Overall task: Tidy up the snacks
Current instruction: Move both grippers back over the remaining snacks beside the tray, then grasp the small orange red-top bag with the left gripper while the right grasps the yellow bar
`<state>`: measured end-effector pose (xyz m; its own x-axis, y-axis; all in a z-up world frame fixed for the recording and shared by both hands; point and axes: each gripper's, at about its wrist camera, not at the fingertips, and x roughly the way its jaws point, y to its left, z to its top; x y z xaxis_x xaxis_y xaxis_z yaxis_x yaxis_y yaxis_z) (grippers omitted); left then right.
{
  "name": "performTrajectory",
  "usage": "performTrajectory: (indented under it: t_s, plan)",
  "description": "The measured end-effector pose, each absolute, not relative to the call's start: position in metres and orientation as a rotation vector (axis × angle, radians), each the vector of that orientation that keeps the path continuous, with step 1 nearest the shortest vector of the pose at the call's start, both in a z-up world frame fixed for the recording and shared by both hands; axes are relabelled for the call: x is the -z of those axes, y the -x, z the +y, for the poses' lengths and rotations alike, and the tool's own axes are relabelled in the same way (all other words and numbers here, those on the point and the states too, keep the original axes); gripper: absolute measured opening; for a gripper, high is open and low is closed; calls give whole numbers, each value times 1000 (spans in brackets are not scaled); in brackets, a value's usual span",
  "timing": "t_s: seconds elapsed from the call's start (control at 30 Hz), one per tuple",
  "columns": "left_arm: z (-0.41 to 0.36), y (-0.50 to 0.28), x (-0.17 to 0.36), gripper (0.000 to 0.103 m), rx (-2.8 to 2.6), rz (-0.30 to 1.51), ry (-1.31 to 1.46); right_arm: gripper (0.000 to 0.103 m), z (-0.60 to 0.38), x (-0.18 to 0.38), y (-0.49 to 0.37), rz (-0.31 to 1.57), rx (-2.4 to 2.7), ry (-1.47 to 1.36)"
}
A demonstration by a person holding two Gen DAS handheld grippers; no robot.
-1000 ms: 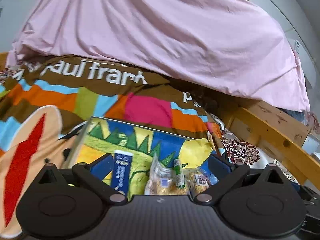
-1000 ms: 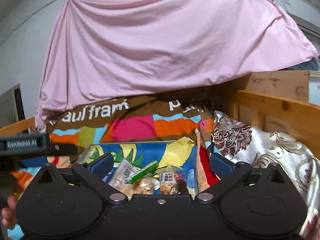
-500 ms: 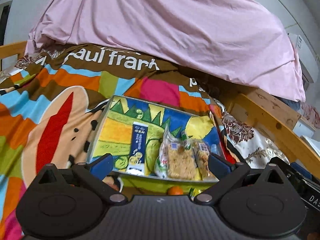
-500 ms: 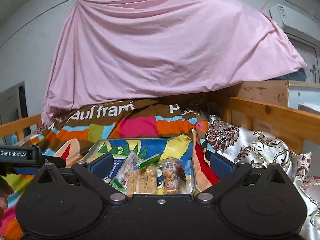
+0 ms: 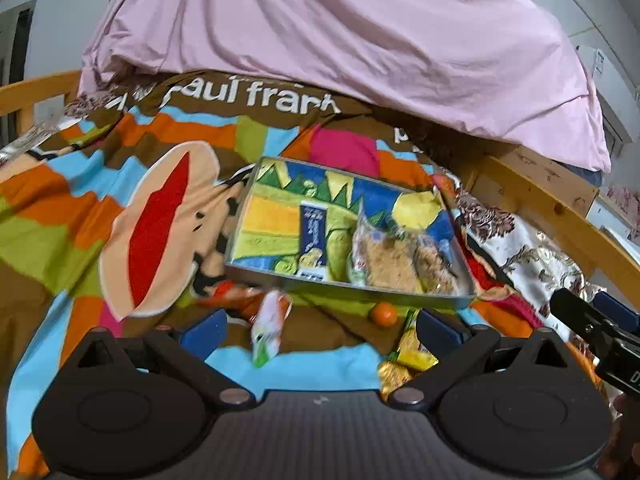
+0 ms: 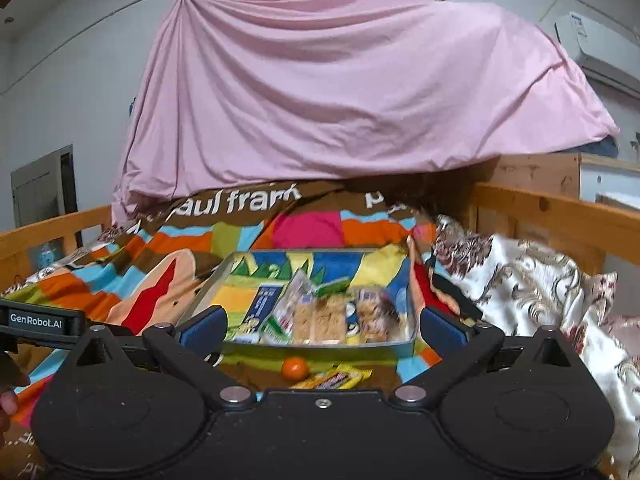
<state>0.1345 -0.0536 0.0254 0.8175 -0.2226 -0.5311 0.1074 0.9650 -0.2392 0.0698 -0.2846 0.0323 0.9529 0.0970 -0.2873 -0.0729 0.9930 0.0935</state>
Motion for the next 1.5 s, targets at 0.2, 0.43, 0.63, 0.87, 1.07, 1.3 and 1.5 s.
performTrajectory:
  t_s: [0.2, 0.43, 0.63, 0.87, 1.07, 1.3, 1.5]
  plan:
    - [-40, -122, -15, 103, 156, 611, 195, 102, -275, -26, -63, 334, -84, -35]
    - [-34, -115, -4, 103, 154, 636, 173, 102, -261, -16, -64, 405, -110, 25]
    - [-30, -113, 5, 103, 150, 664, 151, 102, -249, -2, -73, 484, -123, 92]
    - [-22, -114, 19, 103, 140, 698, 124, 102, -242, 10, -83, 556, -136, 132]
    - [-14, -118, 34, 103, 134, 753, 126, 102, -236, 21, -93, 639, -125, 160]
    - [-12, -124, 46, 103, 133, 778, 117, 102, -236, 27, -104, 693, -136, 115]
    - [-10, -140, 48, 103, 127, 780, 190, 102, -233, 31, -115, 706, -154, 115]
